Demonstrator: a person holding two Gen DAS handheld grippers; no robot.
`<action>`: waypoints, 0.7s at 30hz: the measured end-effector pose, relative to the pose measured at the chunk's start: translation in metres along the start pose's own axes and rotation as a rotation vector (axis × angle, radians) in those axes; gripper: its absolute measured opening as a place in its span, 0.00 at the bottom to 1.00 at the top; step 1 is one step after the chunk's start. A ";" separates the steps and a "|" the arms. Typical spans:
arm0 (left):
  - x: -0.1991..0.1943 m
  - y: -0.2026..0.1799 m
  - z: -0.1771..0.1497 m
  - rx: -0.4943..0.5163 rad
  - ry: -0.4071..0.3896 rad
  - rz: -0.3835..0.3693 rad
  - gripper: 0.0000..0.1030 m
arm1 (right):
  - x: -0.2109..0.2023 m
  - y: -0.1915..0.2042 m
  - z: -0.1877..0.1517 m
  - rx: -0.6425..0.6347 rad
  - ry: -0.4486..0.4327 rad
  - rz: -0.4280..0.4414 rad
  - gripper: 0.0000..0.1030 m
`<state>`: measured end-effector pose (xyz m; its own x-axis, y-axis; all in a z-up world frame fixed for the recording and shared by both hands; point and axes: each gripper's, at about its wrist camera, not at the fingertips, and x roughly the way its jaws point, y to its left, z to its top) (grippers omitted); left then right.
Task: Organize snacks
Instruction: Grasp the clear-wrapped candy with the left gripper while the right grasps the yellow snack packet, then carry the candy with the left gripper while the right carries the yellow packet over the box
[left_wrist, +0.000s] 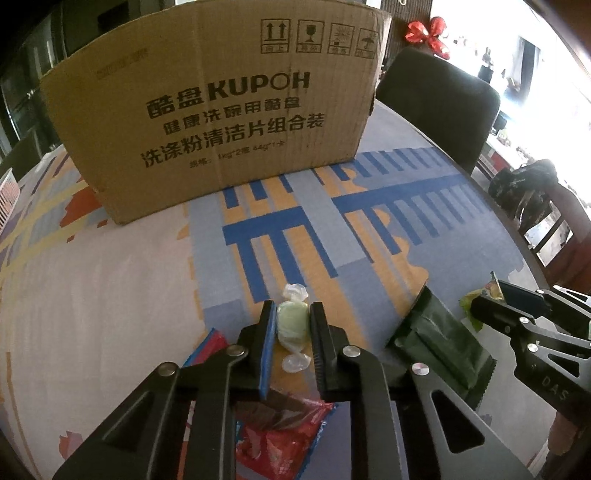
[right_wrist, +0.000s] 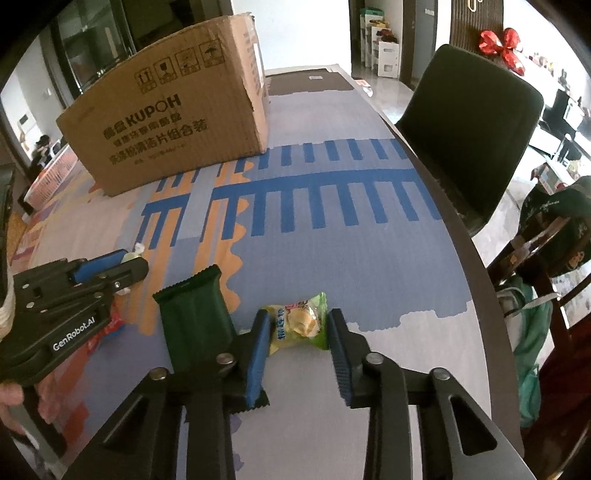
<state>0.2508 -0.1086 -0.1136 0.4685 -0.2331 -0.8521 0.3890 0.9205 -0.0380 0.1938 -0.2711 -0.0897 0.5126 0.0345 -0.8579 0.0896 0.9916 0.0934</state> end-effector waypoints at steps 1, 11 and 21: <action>0.000 -0.001 0.000 0.005 0.000 -0.002 0.19 | 0.000 -0.001 0.000 0.001 -0.002 0.001 0.28; -0.023 -0.009 0.002 -0.005 -0.025 -0.023 0.19 | -0.004 -0.007 -0.001 0.029 -0.014 0.044 0.27; -0.067 -0.010 -0.001 -0.028 -0.096 -0.027 0.19 | -0.031 0.002 0.002 0.006 -0.072 0.087 0.27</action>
<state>0.2153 -0.1015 -0.0568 0.5327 -0.2860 -0.7965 0.3808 0.9215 -0.0762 0.1802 -0.2704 -0.0618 0.5787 0.1112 -0.8079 0.0475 0.9844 0.1695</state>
